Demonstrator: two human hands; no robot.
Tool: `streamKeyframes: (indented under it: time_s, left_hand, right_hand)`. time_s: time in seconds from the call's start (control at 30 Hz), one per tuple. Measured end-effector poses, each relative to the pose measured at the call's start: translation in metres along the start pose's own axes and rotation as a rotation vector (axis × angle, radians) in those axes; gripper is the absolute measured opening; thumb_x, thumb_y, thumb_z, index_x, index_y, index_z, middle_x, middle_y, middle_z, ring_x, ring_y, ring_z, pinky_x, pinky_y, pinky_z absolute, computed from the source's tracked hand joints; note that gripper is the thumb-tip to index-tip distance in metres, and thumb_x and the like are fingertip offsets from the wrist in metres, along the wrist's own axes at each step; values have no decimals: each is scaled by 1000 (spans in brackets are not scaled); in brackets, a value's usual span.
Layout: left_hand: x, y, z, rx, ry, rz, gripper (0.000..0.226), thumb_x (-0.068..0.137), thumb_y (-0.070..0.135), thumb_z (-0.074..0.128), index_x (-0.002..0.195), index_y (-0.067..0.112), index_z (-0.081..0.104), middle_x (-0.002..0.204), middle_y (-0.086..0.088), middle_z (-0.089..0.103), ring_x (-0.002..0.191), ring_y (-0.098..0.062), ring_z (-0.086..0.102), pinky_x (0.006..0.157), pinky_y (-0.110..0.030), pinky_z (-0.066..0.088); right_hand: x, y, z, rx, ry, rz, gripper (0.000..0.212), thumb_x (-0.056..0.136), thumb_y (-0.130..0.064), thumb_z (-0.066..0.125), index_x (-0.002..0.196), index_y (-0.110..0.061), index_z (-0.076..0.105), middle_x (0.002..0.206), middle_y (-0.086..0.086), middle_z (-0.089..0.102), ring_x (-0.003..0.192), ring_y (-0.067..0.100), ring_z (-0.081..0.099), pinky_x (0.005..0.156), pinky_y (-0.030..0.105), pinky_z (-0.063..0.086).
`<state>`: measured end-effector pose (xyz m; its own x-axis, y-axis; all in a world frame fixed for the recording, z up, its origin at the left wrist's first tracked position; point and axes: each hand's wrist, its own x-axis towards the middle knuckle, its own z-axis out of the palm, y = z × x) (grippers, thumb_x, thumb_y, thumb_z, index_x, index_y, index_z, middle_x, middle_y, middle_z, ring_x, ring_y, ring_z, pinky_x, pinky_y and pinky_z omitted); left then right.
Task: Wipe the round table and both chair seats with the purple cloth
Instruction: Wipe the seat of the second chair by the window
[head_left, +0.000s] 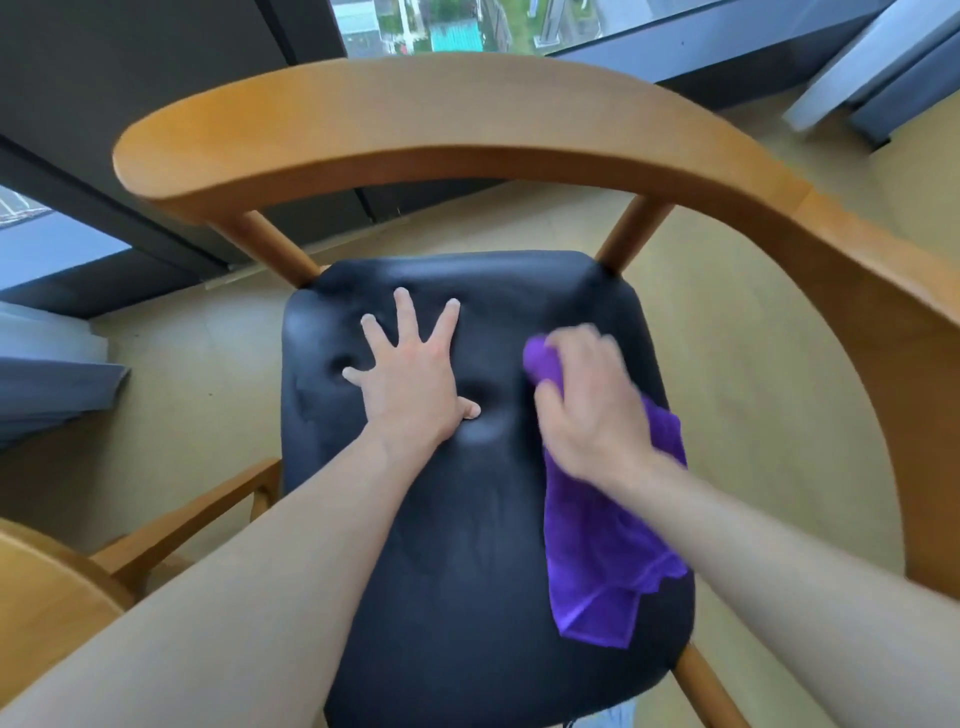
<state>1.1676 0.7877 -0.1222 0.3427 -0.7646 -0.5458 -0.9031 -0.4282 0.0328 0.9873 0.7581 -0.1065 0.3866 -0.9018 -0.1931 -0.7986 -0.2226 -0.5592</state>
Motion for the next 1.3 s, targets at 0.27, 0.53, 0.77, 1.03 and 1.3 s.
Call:
streamKeyframes:
  time_s: [0.27,0.53,0.77,1.03,1.3]
  left_hand:
    - [-12,-20,-2,-231,-5,26,120,75,43,87,161,43,2,170,8,-19,157,-30,-12,118,-68,25]
    - [-65,-83,10,-95,-92,-14,152,58,53,95,159,42,-18,167,-1,-27,157,-32,-10,122,-47,27]
    - [-61,-75,18,-56,-53,-48,155,58,50,96,157,39,-24,167,-5,-29,157,-37,-11,123,-47,27]
    - [-60,-76,22,-34,-41,-45,157,58,52,95,154,40,-29,166,-5,-32,157,-36,-13,122,-45,28]
    - [-61,-74,17,-85,-85,-63,156,59,47,96,155,42,-26,164,-2,-36,156,-34,-17,123,-45,24]
  right_hand:
    - [41,-10,30,-252,-31,109,58,79,-16,59,136,-21,44,140,3,41,114,35,43,89,49,47]
    - [-46,-24,42,-446,-343,-329,52,80,-20,58,131,-14,49,129,6,44,98,32,47,77,44,47]
    - [-35,-10,10,-264,-659,-677,36,78,-15,53,113,-14,61,115,7,50,100,32,50,83,47,48]
    - [49,-49,41,-112,-175,-53,47,81,-10,56,127,-13,53,131,9,43,113,33,43,99,42,42]
    - [-30,-35,34,-236,-747,-424,25,79,-13,51,100,-24,62,103,-9,48,104,22,51,74,35,42]
